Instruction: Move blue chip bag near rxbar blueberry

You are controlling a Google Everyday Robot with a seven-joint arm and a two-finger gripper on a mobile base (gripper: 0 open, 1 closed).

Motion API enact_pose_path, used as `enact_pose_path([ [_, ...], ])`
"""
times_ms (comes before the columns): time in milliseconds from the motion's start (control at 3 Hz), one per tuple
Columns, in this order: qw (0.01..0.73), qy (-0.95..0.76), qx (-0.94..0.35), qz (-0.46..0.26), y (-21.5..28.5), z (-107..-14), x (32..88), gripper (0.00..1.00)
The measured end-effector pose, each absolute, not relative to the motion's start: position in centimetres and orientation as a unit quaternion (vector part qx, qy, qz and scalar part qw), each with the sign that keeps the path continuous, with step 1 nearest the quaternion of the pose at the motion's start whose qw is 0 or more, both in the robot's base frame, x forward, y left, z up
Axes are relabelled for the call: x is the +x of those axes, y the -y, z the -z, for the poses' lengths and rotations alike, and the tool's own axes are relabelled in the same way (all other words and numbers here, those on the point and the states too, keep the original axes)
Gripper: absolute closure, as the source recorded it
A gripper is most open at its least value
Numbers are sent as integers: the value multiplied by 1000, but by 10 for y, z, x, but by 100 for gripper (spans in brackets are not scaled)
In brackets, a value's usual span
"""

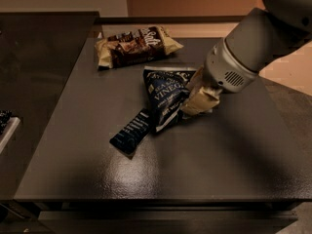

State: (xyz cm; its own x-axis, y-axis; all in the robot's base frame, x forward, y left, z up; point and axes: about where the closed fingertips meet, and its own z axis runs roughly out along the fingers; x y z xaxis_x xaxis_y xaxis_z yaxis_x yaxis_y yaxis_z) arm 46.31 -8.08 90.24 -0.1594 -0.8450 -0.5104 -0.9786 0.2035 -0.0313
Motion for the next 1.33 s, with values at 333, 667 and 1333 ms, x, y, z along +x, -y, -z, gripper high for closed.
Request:
enact_pose_path([
  [333, 215, -745, -613, -155, 80, -903, 463, 36],
  [667, 215, -744, -614, -154, 78, -903, 462, 12],
  [1333, 215, -743, -615, -154, 77, -903, 462, 0],
])
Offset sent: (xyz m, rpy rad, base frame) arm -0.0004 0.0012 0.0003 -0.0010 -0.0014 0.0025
